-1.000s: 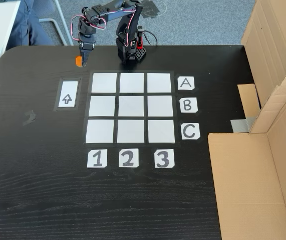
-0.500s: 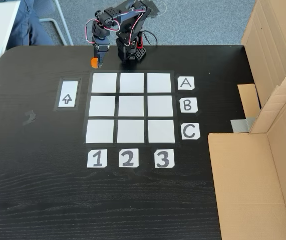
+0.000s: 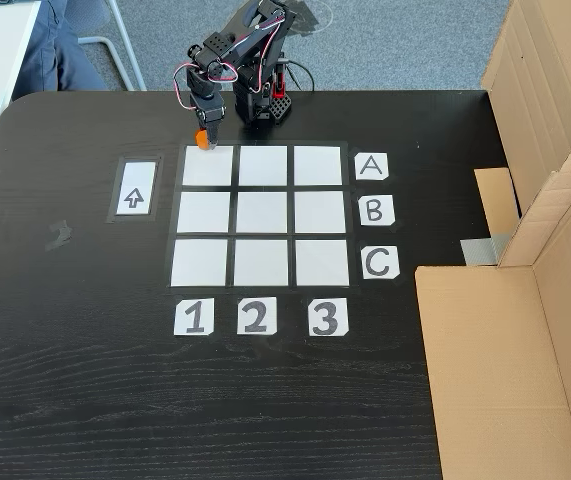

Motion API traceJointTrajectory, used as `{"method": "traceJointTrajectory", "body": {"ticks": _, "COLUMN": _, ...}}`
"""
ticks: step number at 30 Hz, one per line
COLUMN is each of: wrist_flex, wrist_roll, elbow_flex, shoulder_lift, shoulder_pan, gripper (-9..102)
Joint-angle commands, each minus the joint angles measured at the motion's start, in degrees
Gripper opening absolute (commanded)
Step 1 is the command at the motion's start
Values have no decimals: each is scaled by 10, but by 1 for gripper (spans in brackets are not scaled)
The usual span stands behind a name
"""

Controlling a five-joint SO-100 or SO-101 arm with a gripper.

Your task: Pick up the round, orange token and place it in the grid on square A1.

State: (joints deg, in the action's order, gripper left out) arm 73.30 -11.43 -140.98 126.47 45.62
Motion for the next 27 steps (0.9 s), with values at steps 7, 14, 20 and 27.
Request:
{"method": "traceJointTrajectory", "body": {"ticks": 7, "wrist_flex": -62, "wrist_roll": -15, "elbow_flex": -16, "shoulder_lift": -61, "shoulder_pan": -7, "gripper": 10}}
{"method": "traceJointTrajectory", "body": {"ticks": 14, "wrist_flex": -91, "wrist_roll": -37, "elbow_flex": -19, "shoulder_lift": -80, "shoulder_pan": -28, "gripper": 10}}
{"method": "traceJointTrajectory", "body": {"ticks": 20, "wrist_flex": -105, "wrist_roll": -53, "elbow_flex": -19, "shoulder_lift": -82, "shoulder_pan": -50, "gripper": 10}}
{"method": "traceJointTrajectory", "body": {"ticks": 27, "wrist_flex": -117, "wrist_roll": -69, "elbow_flex": -19, "shoulder_lift": -83, "shoulder_pan": -76, "gripper": 10}}
